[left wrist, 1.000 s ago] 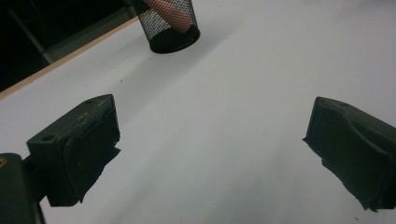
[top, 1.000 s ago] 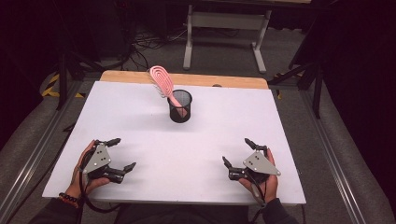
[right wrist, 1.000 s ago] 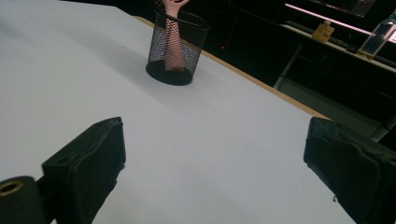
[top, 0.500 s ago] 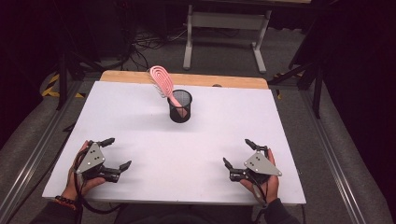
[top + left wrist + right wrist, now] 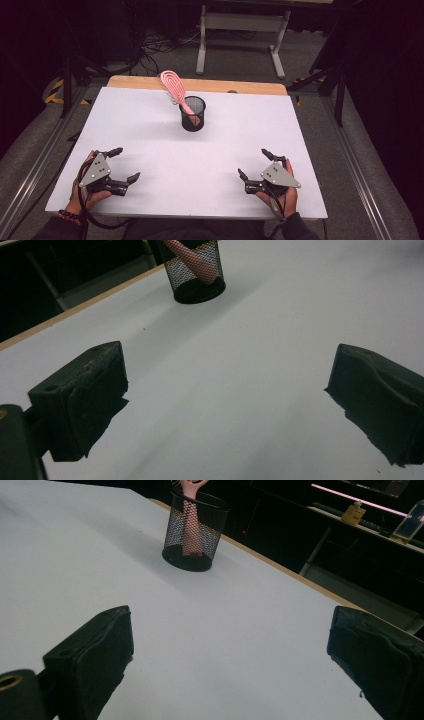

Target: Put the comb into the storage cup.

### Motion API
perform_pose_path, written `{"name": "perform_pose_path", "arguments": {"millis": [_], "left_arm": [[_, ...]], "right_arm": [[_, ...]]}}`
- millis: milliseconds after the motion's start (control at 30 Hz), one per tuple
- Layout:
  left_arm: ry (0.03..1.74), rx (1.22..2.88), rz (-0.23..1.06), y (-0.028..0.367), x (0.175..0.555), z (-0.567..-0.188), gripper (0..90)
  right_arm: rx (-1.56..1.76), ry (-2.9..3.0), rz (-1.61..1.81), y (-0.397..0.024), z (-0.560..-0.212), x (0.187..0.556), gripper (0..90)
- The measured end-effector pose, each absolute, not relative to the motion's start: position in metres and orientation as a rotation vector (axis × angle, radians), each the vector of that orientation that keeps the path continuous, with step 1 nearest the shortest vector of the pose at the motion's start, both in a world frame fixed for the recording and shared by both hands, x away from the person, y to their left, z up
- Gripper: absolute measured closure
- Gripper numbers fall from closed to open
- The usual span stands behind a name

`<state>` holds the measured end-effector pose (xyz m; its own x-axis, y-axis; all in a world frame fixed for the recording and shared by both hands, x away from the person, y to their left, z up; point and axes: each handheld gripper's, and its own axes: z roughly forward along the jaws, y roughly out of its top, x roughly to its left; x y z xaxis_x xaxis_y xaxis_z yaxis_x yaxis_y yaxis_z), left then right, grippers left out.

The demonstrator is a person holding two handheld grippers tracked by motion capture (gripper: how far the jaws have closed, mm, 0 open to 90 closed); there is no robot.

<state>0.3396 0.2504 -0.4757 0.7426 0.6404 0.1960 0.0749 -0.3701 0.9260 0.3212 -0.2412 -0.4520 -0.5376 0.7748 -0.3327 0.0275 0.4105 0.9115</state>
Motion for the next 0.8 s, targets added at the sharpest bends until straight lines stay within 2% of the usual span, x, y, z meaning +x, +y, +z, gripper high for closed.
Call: {"name": "perform_pose_path", "arguments": {"millis": [800], "left_arm": [[0.545,1.87,0.639,0.2523,0.3418,-0.4758,3.8]], "right_arm": [[0.688,1.871,1.193,-0.2423,-0.4525,0.3214,5.8]]}}
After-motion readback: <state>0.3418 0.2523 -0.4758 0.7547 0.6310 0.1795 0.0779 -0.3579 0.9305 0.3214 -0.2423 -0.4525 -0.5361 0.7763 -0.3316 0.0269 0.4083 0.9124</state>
